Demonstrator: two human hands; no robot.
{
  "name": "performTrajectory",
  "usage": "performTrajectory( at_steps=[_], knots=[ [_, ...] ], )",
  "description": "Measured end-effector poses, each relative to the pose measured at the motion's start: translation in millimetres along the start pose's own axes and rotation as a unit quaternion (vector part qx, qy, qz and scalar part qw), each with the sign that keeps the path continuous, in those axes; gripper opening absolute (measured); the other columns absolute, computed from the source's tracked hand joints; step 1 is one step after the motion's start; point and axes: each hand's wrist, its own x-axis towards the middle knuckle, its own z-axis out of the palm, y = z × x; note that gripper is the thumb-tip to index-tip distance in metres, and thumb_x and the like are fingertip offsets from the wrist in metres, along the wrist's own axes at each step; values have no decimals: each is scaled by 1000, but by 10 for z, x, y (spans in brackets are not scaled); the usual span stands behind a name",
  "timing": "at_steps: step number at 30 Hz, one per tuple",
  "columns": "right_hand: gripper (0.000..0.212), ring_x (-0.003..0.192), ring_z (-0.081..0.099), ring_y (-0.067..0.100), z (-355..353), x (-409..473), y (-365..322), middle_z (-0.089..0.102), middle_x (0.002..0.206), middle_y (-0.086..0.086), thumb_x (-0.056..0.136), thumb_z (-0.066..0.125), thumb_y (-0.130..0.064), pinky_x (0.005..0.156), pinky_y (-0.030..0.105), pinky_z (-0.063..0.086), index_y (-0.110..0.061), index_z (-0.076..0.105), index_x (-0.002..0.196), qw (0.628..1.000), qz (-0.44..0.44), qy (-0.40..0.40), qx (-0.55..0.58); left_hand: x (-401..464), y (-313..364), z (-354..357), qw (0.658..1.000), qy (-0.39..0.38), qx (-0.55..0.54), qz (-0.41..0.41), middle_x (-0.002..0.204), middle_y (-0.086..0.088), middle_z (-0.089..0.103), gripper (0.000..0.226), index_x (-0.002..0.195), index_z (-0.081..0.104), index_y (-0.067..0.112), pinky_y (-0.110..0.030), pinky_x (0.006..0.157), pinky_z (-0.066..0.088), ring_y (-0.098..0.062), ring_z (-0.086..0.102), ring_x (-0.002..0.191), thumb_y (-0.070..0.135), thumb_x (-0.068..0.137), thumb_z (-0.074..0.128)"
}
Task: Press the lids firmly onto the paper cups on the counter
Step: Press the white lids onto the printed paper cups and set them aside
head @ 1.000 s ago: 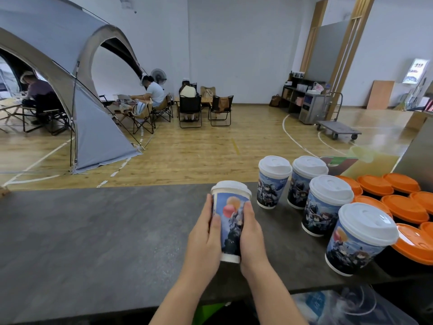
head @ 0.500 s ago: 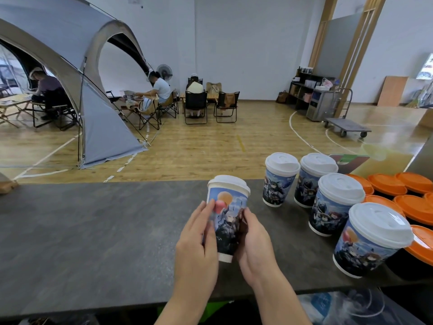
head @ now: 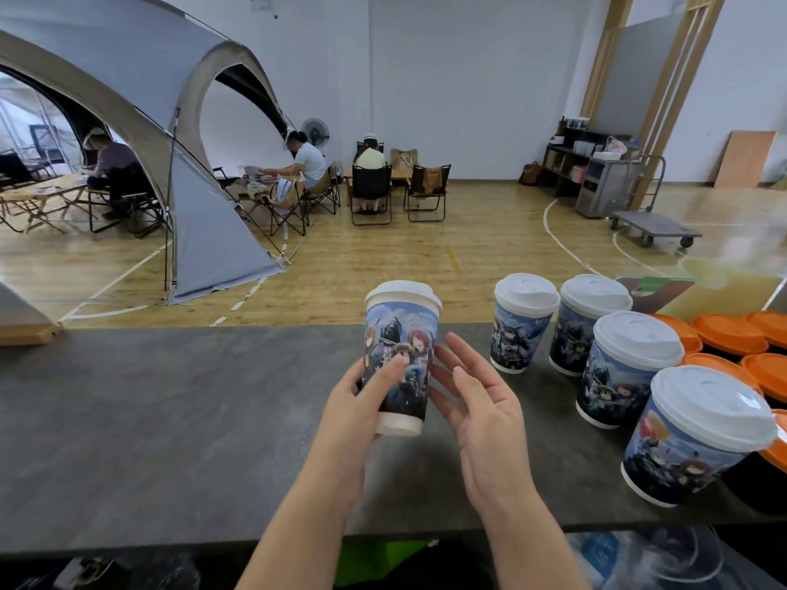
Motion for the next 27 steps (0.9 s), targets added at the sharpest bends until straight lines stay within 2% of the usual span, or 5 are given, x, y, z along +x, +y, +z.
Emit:
performTrajectory(
  at_steps=[6,12,17,22,27],
  knots=[
    [36,113,68,18,-89,-9,13,74,116,3,94,56,6,92,32,55,-20,66,117,999,-28,-4,-30,-6,-185,51,994,-46,-100,5,128,-4,69,62,141,52,27,-36,92,51,-20,66,118,34,81,64],
    [51,113,67,17,-218,-40,64,72,118,3,73,74,-19,90,31,53,-19,61,122,1000,10,-20,1,-97,-253,160,977,-34,-201,-58,119,-16,72,52,127,63,7,-36,89,50,-21,70,103,37,85,55],
    [37,112,67,14,-329,-116,105,73,116,0,86,71,-5,90,29,55,-22,65,119,997,-33,-9,-71,-118,-349,276,995,38,-78,-52,111,-14,75,37,113,71,11,-44,98,51,-25,72,105,34,101,46],
    [36,103,71,16,-414,-160,148,75,109,3,87,65,10,85,26,57,-14,67,114,995,-46,-24,-81,-104,-392,351,990,129,-48,37,123,-6,71,33,131,59,25,-49,99,52,-24,68,113,35,101,50],
    [39,99,72,14,-429,-203,180,76,104,0,84,64,16,78,20,56,-12,64,111,999,-16,-41,-28,-224,-433,370,994,100,-27,37,112,-9,75,57,126,61,16,-43,88,55,-28,72,104,41,75,65]
  ],
)
